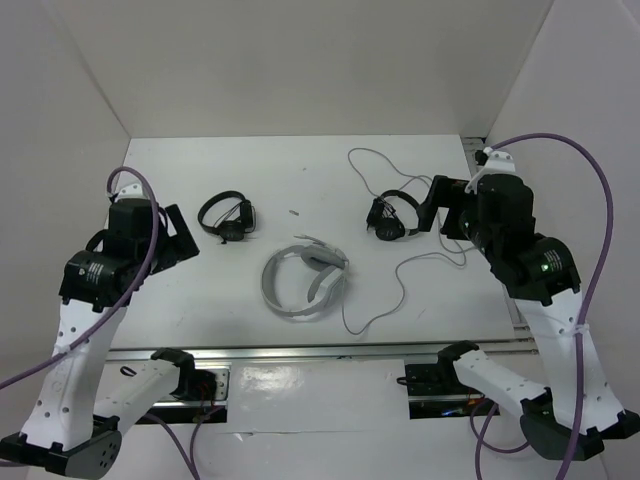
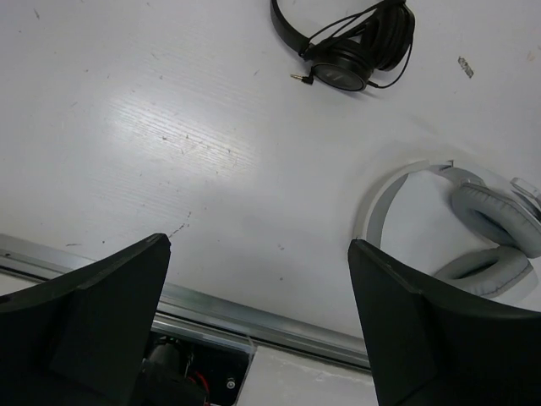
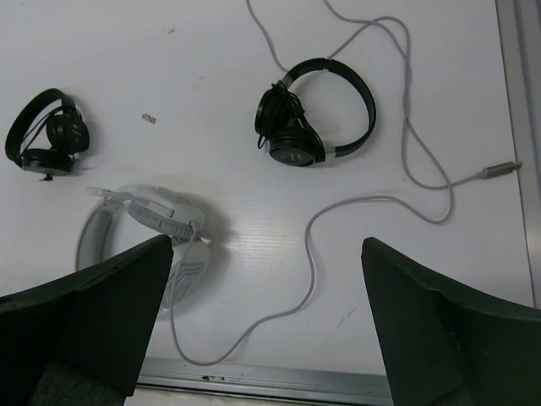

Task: Wrap the headphones

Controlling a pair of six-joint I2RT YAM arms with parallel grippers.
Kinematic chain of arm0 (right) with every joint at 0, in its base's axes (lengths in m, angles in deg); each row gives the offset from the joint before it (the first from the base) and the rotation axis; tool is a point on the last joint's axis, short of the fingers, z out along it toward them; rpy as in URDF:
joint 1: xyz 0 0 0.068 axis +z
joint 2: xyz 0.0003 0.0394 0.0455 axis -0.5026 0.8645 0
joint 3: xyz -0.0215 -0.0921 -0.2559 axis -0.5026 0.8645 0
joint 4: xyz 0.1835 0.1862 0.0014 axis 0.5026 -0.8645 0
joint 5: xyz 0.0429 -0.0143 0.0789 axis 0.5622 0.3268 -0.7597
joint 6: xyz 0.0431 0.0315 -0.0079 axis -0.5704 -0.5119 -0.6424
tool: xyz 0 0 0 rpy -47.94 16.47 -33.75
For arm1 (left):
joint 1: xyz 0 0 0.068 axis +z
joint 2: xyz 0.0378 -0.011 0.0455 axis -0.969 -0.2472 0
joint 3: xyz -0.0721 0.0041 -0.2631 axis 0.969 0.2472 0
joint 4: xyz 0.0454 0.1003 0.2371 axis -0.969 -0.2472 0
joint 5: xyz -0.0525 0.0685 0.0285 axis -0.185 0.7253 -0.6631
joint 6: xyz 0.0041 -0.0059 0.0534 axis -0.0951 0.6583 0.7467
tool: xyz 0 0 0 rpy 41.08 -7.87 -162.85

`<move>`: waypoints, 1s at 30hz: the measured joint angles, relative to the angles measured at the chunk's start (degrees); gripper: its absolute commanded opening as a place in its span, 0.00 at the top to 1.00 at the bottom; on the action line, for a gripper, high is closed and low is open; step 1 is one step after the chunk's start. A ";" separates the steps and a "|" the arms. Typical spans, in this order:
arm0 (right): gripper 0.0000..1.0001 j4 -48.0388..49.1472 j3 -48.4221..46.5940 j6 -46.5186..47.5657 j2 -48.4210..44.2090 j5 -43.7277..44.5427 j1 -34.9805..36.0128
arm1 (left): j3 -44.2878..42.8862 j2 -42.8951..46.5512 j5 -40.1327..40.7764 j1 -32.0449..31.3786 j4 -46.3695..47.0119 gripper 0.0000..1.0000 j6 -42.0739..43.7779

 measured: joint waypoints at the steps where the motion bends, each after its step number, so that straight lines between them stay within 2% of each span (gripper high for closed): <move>1: 0.00 0.04 0.24 0.00 0.20 0.00 0.00 | 0.31 0.00 0.09 0.00 0.15 0.00 0.00; 6: 0.00 0.04 1.22 -0.02 1.05 -0.50 0.00 | 2.21 0.22 -0.39 0.00 2.29 0.00 0.04; 9: 0.00 0.13 1.29 0.07 1.29 -1.75 0.00 | 6.16 0.87 -2.86 0.00 4.92 0.00 0.07; 15: 0.00 0.94 3.63 0.22 1.46 -4.94 0.00 | 20.09 2.29 -14.05 -0.85 13.55 0.00 -2.03; 19: 0.00 1.53 4.94 0.22 1.60 -6.43 0.00 | 28.17 0.17 -18.60 -5.99 19.43 0.00 -5.44; 24: 0.00 2.03 5.09 0.22 1.60 -7.43 0.00 | 31.74 -7.39 -17.70 -14.80 25.77 0.00 -10.58; 30: 0.00 2.62 5.33 0.42 1.38 -8.31 0.00 | 31.98 -15.82 -12.35 -17.88 31.65 0.00 -13.92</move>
